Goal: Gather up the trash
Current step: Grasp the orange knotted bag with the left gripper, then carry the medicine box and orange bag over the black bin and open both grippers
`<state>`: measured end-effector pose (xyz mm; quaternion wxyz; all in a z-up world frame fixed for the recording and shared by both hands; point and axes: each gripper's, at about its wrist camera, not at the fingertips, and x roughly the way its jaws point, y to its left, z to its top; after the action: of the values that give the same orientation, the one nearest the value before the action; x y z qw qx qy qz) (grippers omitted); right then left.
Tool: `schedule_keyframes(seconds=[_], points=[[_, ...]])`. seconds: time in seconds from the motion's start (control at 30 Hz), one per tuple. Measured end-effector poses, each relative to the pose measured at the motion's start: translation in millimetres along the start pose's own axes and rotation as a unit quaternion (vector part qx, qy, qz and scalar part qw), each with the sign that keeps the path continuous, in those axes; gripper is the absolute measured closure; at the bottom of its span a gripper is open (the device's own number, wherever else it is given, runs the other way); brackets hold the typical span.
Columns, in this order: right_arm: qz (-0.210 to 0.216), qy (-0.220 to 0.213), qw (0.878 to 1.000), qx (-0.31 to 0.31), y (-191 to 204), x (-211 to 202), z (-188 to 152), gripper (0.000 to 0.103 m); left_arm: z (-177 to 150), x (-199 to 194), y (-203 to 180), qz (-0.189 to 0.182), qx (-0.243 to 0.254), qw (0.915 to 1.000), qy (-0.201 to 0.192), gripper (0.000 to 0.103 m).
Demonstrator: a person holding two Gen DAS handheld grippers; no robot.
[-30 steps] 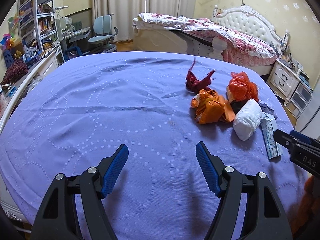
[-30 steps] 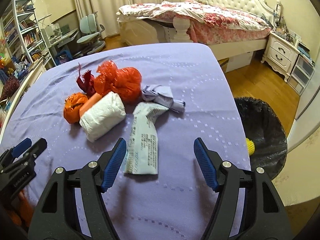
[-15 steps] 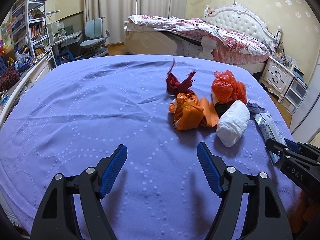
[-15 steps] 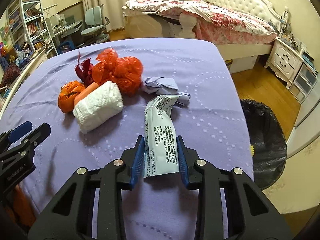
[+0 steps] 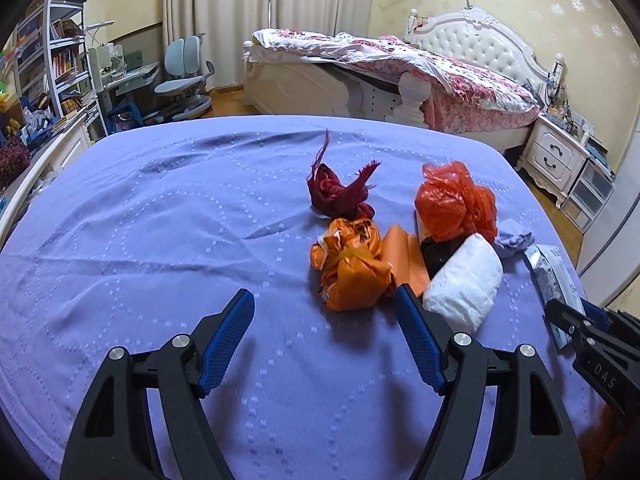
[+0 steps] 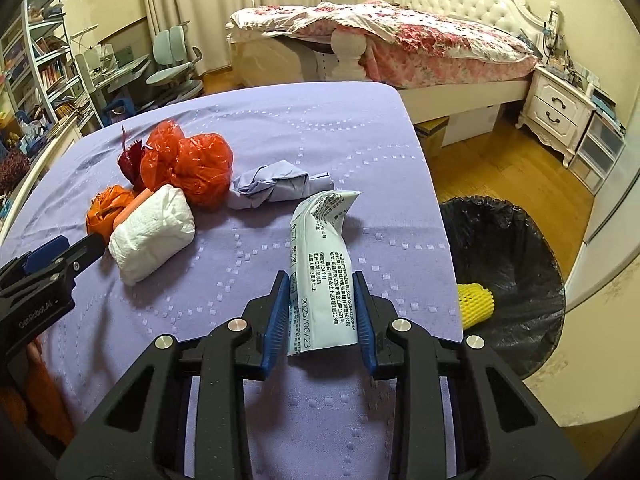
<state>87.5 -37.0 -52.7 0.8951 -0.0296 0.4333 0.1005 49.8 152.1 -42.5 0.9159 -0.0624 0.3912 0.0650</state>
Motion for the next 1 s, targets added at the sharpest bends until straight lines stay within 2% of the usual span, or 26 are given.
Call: schedule_keyframes(seconds=[0.13, 0.2, 0.3, 0.37, 0.6, 1.0], points=[[0.003, 0.0, 1.0, 0.002, -1.1, 1.2, 1.1, 0.072, 4.9, 4.2, 0.4, -0.002, -0.006, 1.0, -0.001, 0.03], [0.005, 0.0, 1.0, 0.003, -1.4, 1.6, 1.5, 0.072, 5.3, 4.8, -0.1, -0.006, -0.003, 1.0, -0.002, 0.034], [0.008, -0.001, 1.0, 0.005, -2.6, 1.4, 1.7, 0.072, 2.7, 5.6, -3.0, -0.013, 0.008, 0.9999, 0.004, 0.052], [0.009, -0.001, 1.0, 0.006, -2.9, 1.2, 1.6, 0.072, 1.1, 4.8, -4.5, -0.017, 0.016, 0.9997, 0.005, 0.071], [0.012, -0.004, 1.0, 0.008, -3.2, -1.1, -0.1, 0.073, -6.4, -6.1, -4.5, -0.019, 0.033, 0.9993, -0.004, 0.074], [0.023, -0.016, 1.0, 0.006, -2.2, -21.8, -16.9, 0.075, -28.7, -34.9, 1.9, -0.02, 0.022, 0.9995, -0.008, 0.074]])
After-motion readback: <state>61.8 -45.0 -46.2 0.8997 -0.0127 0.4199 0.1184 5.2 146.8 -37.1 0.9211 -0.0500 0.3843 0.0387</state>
